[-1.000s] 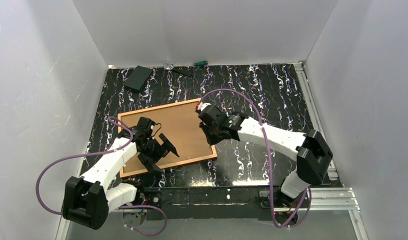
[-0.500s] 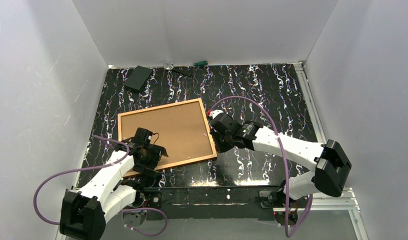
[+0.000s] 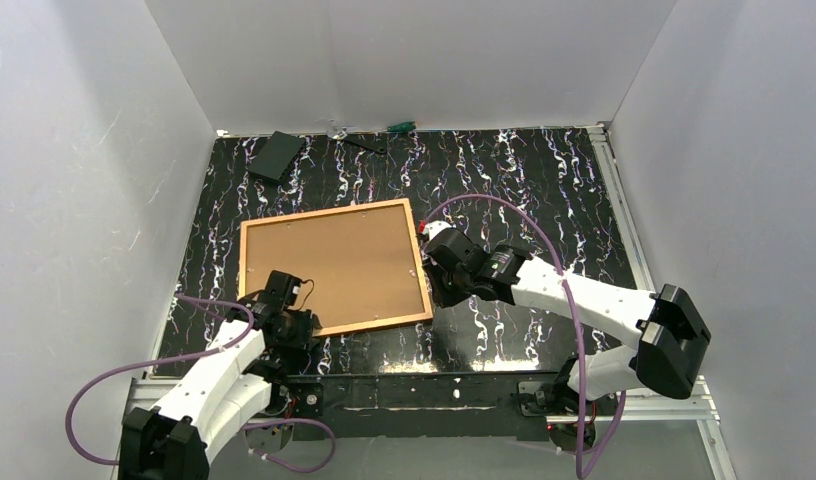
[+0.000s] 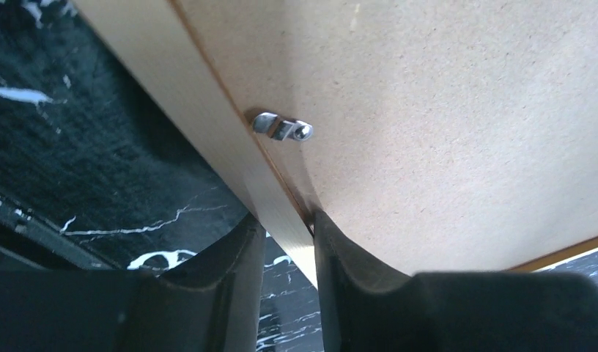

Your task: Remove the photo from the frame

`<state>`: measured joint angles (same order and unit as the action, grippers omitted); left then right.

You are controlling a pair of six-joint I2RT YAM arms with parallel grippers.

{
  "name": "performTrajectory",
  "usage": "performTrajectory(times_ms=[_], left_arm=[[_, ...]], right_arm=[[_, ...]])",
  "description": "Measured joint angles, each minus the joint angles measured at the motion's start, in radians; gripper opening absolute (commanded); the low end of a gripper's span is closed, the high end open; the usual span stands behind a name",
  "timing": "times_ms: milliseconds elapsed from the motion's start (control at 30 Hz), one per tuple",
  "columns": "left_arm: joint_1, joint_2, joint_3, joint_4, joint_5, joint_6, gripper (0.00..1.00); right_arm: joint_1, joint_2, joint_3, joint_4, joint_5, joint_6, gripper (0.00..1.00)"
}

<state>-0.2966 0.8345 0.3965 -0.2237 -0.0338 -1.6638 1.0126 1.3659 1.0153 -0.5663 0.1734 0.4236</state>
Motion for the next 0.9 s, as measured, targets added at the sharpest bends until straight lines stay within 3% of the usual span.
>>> performTrajectory(times_ms=[167,367,567,900], left_arm=[[0.006,0.005,0.003,0.027,-0.039,0.060,0.00],[0.008,0.051,0.029,0.038,-0.058,0.203,0.00],[0.004,0.203,0.107,0.054,-0.018,0.373,0.00],[-0.078,0.371,0.217,0.048,0.000,0.643,0.00]], right_arm=[[0.000,-0.001,0.000,0.001,-0.012,0.000,0.01],[0.000,-0.002,0.001,-0.011,-0.007,-0.020,0.01],[-0.010,-0.059,0.001,-0.014,0.012,-0.030,0.01],[-0.075,-0.135,-0.018,-0.016,0.018,-0.048,0.01]])
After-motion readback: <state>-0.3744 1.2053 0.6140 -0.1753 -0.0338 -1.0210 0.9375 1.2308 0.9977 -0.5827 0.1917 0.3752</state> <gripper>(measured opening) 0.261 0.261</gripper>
